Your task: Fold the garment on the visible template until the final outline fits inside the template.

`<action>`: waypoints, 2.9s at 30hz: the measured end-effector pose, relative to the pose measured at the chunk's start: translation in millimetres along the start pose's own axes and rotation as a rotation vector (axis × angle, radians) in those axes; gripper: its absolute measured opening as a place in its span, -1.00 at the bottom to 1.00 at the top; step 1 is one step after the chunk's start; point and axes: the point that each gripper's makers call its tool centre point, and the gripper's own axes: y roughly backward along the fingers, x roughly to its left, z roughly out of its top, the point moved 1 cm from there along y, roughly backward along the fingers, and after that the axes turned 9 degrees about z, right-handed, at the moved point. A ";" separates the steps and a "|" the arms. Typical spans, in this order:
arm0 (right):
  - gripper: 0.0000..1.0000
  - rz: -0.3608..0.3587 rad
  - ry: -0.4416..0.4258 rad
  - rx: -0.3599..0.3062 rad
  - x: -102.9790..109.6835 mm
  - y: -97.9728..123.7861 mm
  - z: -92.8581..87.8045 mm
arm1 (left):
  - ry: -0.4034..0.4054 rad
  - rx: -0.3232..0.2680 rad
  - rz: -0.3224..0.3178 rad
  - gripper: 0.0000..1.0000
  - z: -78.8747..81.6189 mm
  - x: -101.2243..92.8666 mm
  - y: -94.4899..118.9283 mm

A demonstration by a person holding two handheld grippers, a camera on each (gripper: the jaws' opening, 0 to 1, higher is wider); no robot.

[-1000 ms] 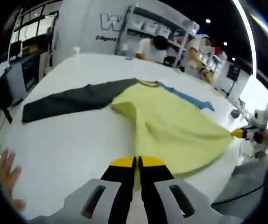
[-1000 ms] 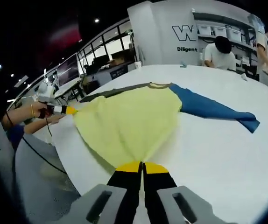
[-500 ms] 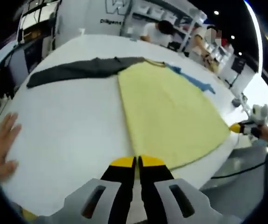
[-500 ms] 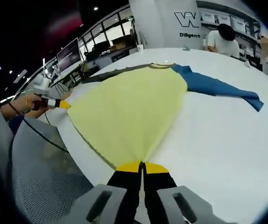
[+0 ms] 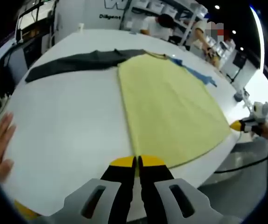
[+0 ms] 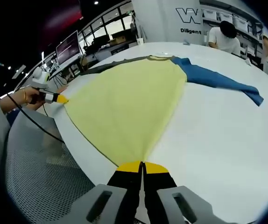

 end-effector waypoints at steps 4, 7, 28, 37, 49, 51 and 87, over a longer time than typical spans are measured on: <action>-1.00 -0.003 0.011 0.006 -0.3 -0.1 -0.3 | 0.019 -0.011 -0.004 -1.00 -0.4 -1.9 0.5; -1.00 -0.014 0.042 0.039 -0.1 1.4 -3.4 | 0.023 -0.017 -0.002 -1.00 -0.3 -3.0 1.2; -0.90 -0.020 0.081 -0.096 -0.8 7.7 27.5 | 0.065 -0.181 0.073 -0.83 25.0 31.9 18.6; -0.04 -0.052 0.137 -0.221 -7.1 15.3 53.3 | 0.018 -0.342 0.119 0.00 62.6 37.9 29.7; 0.42 -0.080 0.124 -0.289 -16.4 22.2 64.2 | -0.017 -0.418 0.154 0.53 84.2 57.7 27.6; 0.38 -0.083 0.123 -0.292 -18.2 22.8 64.9 | -0.011 -0.429 0.148 0.51 87.5 61.5 26.3; 0.21 -0.115 0.094 -0.242 -21.1 16.5 83.1 | 0.138 -0.359 0.432 0.00 157.8 234.0 -47.6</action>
